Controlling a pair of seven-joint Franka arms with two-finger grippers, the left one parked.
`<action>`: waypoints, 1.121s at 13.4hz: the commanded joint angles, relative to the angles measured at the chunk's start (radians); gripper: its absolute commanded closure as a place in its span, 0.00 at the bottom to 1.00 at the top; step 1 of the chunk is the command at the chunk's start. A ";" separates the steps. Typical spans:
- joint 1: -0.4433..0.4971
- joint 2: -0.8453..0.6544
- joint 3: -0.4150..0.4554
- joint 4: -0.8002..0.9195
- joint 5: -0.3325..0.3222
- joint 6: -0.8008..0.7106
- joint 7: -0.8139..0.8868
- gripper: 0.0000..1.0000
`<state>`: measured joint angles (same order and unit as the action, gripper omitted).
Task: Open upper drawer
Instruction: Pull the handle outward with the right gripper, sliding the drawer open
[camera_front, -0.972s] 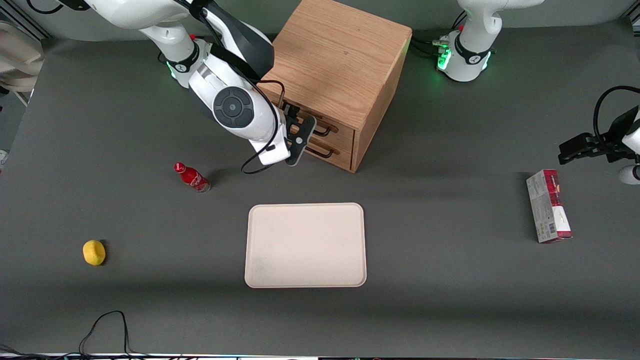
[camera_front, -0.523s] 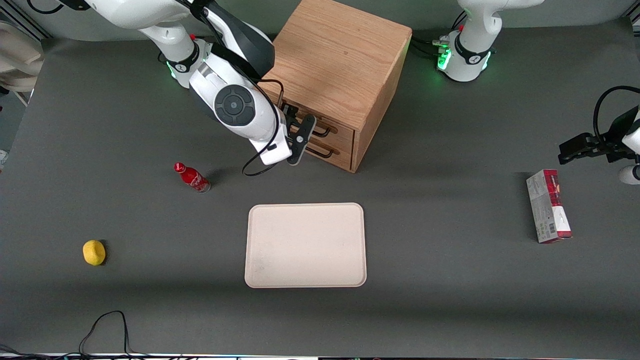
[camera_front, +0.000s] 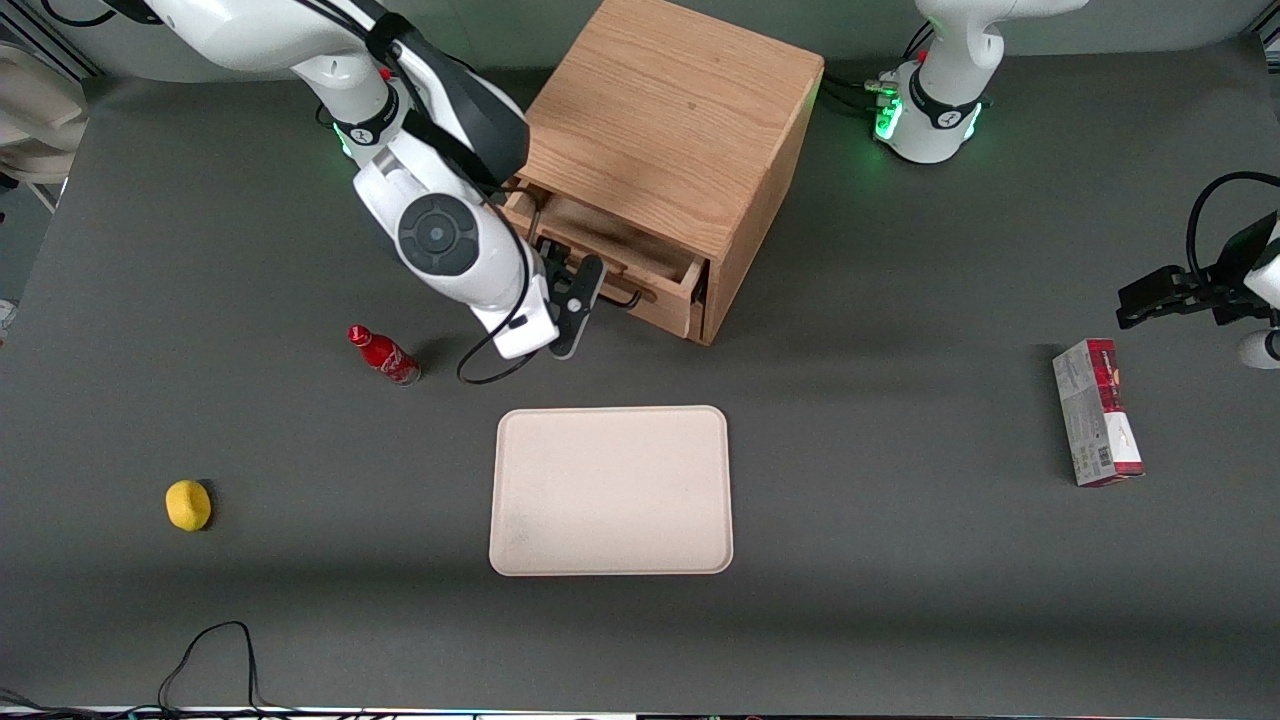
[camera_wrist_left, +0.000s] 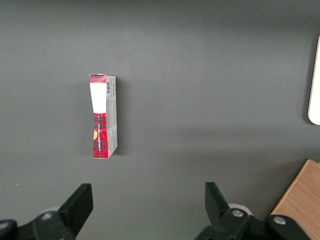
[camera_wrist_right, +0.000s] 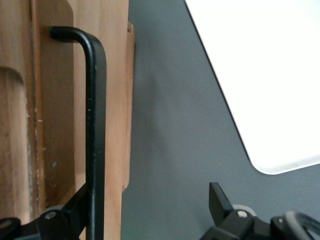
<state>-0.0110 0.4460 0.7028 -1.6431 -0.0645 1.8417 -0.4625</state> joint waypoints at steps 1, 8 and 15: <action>0.003 0.042 -0.015 0.075 -0.014 -0.009 -0.030 0.00; 0.005 0.118 -0.085 0.210 -0.090 -0.012 -0.058 0.00; 0.005 0.135 -0.186 0.287 -0.092 -0.010 -0.053 0.00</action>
<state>-0.0137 0.5564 0.5350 -1.4129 -0.1353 1.8431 -0.5022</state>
